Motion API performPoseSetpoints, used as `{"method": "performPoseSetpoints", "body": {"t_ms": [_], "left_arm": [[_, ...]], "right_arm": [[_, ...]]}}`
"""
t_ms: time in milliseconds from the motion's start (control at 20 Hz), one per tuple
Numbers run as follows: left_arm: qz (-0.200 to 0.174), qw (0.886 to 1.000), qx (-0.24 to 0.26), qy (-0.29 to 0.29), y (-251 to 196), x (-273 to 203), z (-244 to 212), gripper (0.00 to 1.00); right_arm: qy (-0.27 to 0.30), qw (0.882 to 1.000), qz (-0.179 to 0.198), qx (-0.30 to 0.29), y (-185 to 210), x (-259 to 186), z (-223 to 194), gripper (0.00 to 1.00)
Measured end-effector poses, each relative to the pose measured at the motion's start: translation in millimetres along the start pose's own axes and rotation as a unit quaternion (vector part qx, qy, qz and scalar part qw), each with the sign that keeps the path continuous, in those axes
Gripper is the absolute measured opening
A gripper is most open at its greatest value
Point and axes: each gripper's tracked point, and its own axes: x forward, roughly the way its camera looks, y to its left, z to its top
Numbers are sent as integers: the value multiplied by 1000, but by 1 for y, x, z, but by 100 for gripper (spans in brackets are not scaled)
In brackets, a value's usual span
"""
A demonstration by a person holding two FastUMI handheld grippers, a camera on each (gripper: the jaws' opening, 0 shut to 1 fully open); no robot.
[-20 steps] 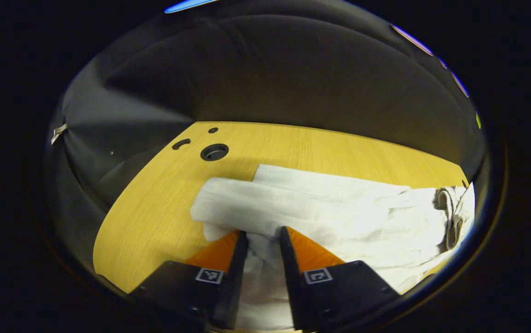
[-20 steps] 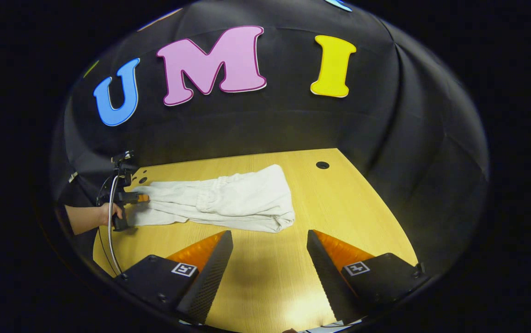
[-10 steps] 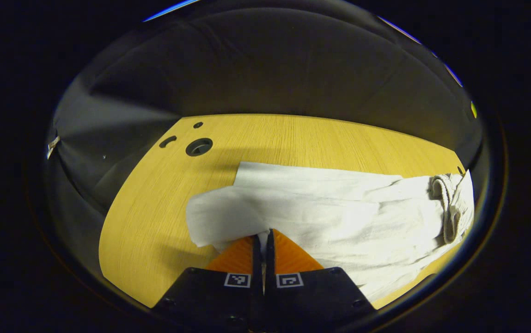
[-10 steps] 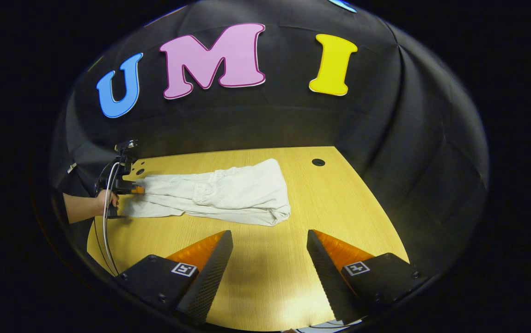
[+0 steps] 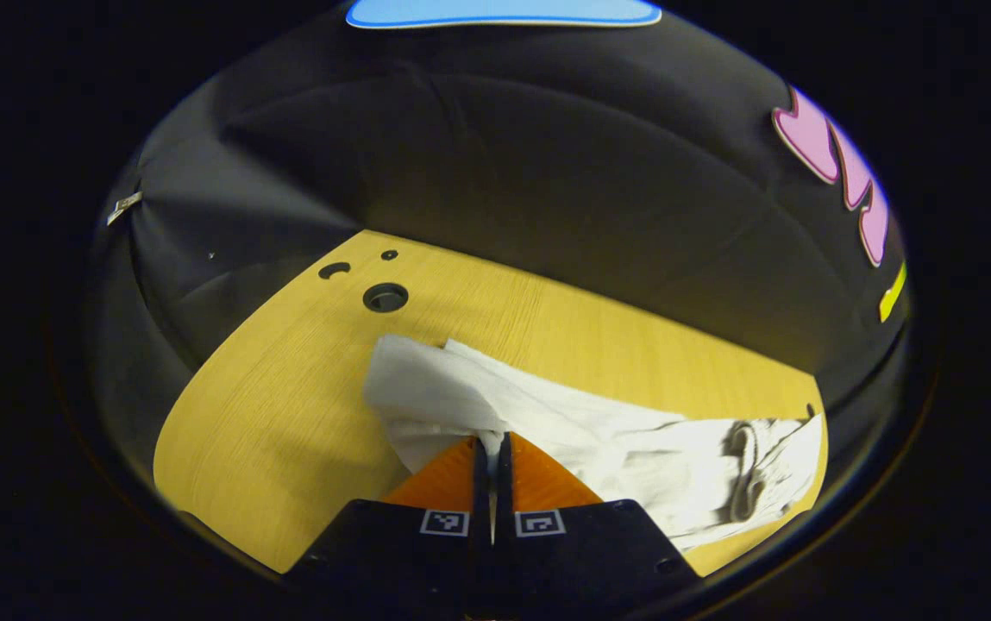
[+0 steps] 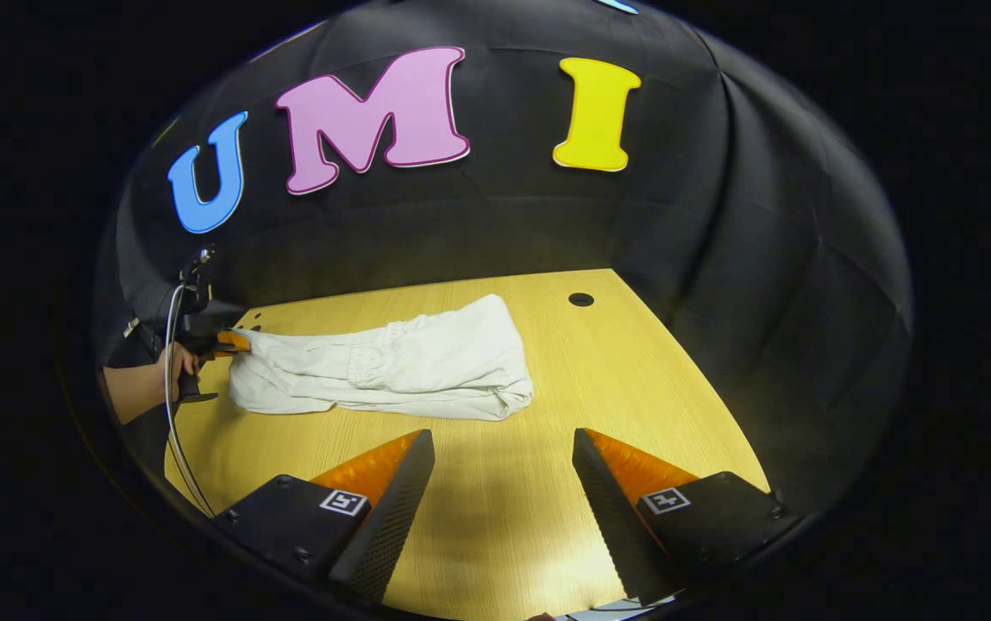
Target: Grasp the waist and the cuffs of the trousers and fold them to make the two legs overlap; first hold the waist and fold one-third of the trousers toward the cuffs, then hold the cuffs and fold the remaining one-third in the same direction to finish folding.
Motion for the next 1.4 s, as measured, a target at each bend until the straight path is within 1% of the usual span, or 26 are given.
{"method": "performPoseSetpoints", "body": {"t_ms": [150, 300, 400, 500, 750, 800, 850, 1100, 1250, 1400], "left_arm": [[-27, 999, -10, -31, -35, -18, 25, 5], [-51, 997, -4, -52, -83, -37, 43, 5], [-63, 997, 5, -53, -116, -46, 47, 5], [-81, 995, 7, -59, -150, -55, 53, 5], [-133, 988, 28, -71, -242, -76, 53, 5], [-143, 986, 35, -73, -260, -80, 51, 2], [-154, 985, 39, -73, -279, -83, 48, 5], [-203, 976, 37, -61, -359, -92, 20, 5], [-222, 972, 49, -56, -399, -91, -2, 5], [-232, 971, 49, -29, -425, -84, -35, 5]], "right_arm": [[-6, 1000, -4, 4, -13, 1, 1, 99], [-9, 1000, -6, 9, -25, 3, 0, 99], [-11, 1000, -11, 18, -34, 4, -2, 99], [-19, 999, -22, 28, -46, 5, 0, 99], [-18, 998, -30, 53, -73, 8, -2, 98], [-16, 998, -30, 54, -78, 9, -3, 99], [-15, 998, -30, 56, -83, 10, -3, 99], [-16, 997, -28, 65, -105, 14, -1, 99], [-18, 997, -33, 66, -119, 15, -2, 99], [-15, 997, -34, 71, -125, 18, -6, 99]]}}
